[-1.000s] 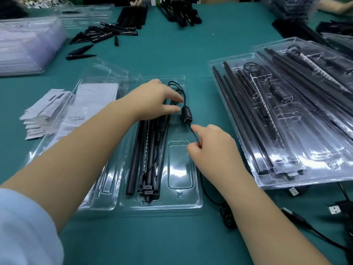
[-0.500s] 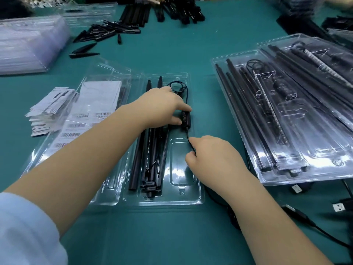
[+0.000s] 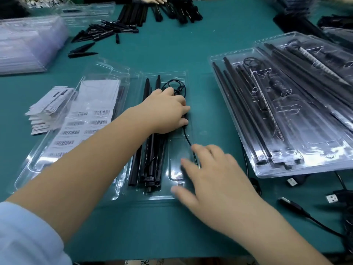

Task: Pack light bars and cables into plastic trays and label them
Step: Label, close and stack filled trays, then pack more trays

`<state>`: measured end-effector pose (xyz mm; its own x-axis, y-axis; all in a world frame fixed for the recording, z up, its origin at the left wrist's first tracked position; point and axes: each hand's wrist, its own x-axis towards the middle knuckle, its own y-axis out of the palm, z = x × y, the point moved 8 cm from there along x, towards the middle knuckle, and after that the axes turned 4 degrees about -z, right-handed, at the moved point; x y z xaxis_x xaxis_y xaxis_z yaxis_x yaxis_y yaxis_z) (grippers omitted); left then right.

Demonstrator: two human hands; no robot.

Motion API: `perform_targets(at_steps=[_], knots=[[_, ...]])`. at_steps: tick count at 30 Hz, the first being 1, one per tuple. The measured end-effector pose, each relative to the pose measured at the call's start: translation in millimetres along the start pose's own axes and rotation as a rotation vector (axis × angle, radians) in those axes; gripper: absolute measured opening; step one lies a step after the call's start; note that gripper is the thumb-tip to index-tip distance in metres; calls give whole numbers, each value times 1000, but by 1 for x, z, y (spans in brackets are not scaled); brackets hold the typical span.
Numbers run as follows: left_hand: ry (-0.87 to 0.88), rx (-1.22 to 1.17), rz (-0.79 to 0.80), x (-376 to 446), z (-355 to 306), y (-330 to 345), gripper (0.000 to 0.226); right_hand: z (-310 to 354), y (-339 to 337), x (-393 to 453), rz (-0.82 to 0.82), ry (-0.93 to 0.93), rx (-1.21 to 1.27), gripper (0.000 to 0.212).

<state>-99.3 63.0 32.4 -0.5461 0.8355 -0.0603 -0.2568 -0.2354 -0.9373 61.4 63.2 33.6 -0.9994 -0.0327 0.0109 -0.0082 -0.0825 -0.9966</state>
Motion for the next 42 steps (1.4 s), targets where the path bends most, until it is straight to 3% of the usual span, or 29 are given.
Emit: perform_targets(at_steps=[6,12,14,19,25,30,31,33,35,37,39,42], knots=[[-92,-68,-54,-1,2,12,50,3,17,-6,-95,-24,31,40],[-315,-531,-92,9,26,22,44,-3,19,8,-129,33,118,38],[-317,-515,-120,11,28,21,38,-2,17,8,-174,29,87,39],[-207,-243,-124,11,17,24,38,0,28,11,-91,-3,104,52],[-350,-456,-121,1,15,40,45,-1,24,-8,-20,41,127,74],[-347,-464,-94,3,19,29,38,-33,22,-44,8,205,45,80],[-331,-423,-69,4,21,24,38,-36,18,-48,-34,226,50,72],[-295,-323,-30,2,20,11,39,-37,7,-55,-283,203,92,44],[-253,-360,-101,-14,11,-8,45,-34,-1,-55,-430,165,177,25],[-105,-552,-219,-44,-10,-27,56,-31,-7,-48,-469,160,310,29],[51,-730,-221,-76,-34,-36,57,-25,-15,-38,-493,147,444,33],[70,-814,-267,-97,-50,-36,41,-13,-30,-22,-576,116,545,25]])
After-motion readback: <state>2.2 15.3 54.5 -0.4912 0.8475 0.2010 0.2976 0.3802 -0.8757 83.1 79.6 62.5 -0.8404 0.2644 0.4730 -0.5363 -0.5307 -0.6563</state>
